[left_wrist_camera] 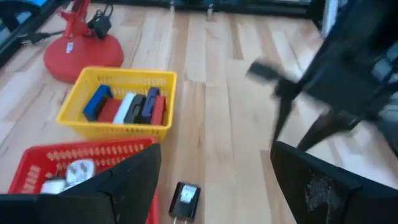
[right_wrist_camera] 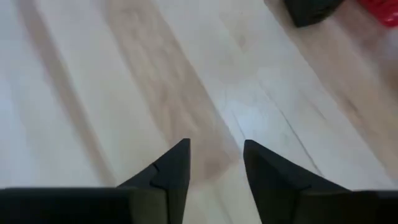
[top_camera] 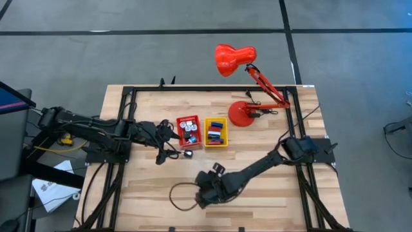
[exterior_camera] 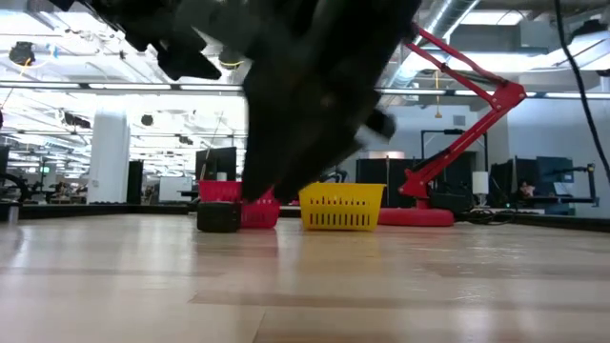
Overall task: Pick & Place Office items
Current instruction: Put the black charger adapter into the red basket
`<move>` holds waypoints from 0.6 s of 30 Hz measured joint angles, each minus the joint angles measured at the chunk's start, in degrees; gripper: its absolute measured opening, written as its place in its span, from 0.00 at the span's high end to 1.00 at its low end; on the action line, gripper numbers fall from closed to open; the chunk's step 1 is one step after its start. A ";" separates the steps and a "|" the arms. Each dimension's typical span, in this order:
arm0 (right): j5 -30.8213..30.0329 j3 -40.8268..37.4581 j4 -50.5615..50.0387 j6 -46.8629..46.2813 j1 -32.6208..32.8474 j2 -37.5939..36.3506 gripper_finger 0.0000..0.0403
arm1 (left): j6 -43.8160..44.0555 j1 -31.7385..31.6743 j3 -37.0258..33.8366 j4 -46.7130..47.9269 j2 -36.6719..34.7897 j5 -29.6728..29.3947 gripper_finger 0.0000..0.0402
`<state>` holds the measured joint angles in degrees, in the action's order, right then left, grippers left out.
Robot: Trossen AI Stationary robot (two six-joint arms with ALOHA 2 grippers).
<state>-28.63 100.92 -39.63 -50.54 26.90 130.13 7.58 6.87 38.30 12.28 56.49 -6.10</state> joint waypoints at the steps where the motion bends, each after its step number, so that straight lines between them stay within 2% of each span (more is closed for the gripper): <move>1: 0.01 0.01 -1.48 -0.01 0.83 -0.88 0.65 | 0.17 0.00 0.00 0.57 0.00 -0.16 0.25; 5: 0.27 0.02 -8.43 -0.89 3.47 -4.87 0.72 | 0.35 0.45 -0.33 4.42 -0.01 -0.37 0.25; 9: 0.42 -0.08 -12.98 -1.79 4.49 -9.58 0.79 | 0.17 2.66 -4.59 1.20 0.88 2.01 0.26; 13: 0.35 -5.75 -12.99 -1.77 3.44 -14.73 0.88 | 0.11 5.76 -10.12 -14.06 4.36 1.98 0.28; 16: 1.24 -13.93 -12.09 -3.82 2.66 -20.67 0.96 | -2.31 7.27 -12.65 -24.28 9.09 1.00 0.31; 18: 1.82 -20.07 -7.19 -5.17 2.46 -25.51 0.99 | -3.65 7.93 -13.23 -27.47 12.06 -1.33 0.32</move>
<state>-26.81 80.86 -46.82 -55.71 29.36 104.62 3.93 14.81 25.08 -15.19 68.55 -7.43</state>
